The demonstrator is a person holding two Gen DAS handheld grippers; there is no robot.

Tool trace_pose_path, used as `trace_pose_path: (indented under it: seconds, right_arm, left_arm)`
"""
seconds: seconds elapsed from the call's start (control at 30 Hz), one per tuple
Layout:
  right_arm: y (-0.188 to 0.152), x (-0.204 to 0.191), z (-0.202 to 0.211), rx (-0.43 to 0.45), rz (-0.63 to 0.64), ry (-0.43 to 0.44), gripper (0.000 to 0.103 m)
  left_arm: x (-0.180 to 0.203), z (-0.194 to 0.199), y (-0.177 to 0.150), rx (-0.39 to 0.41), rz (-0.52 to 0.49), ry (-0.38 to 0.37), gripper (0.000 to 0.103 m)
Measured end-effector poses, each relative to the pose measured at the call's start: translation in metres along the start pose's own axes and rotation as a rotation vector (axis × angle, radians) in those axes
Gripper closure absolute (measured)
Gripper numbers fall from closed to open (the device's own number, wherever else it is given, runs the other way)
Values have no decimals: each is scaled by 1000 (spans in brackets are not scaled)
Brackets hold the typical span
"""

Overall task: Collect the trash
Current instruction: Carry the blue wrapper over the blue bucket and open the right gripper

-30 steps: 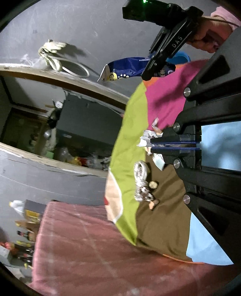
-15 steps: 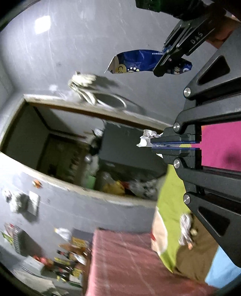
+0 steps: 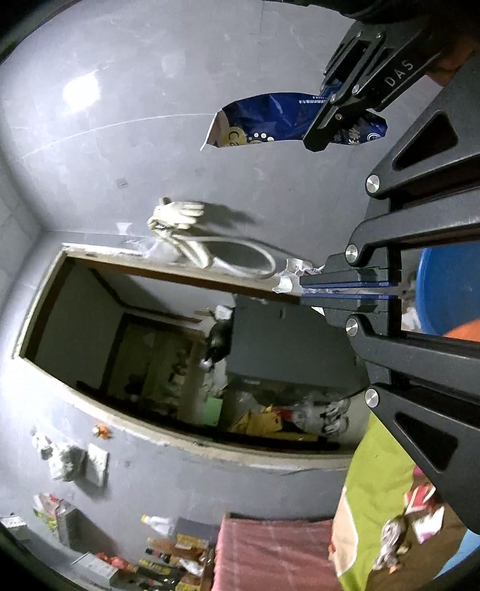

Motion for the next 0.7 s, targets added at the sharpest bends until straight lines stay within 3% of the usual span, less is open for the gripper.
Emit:
trace_pose_path:
  seconds: [0.23,0.7]
  right_arm:
    - [-44,14,-22,-71,-21,-28,91]
    - [-146,6,-81,-335,-135,84,88]
  left_arm:
    - [-3,-48,-39,-128,15,45,102]
    - [-51,-129,-140,-511,102,173,102]
Point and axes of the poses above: each gripper's, at about its wrist camera, not at the fingertips, and z roughly against the way its jaws point, x to its right, y to its top, the point moved 6 cm from there along -z, roughly the way its jaws point, and after that the axes turned 14 degrees about z, right-handed, at the moved point
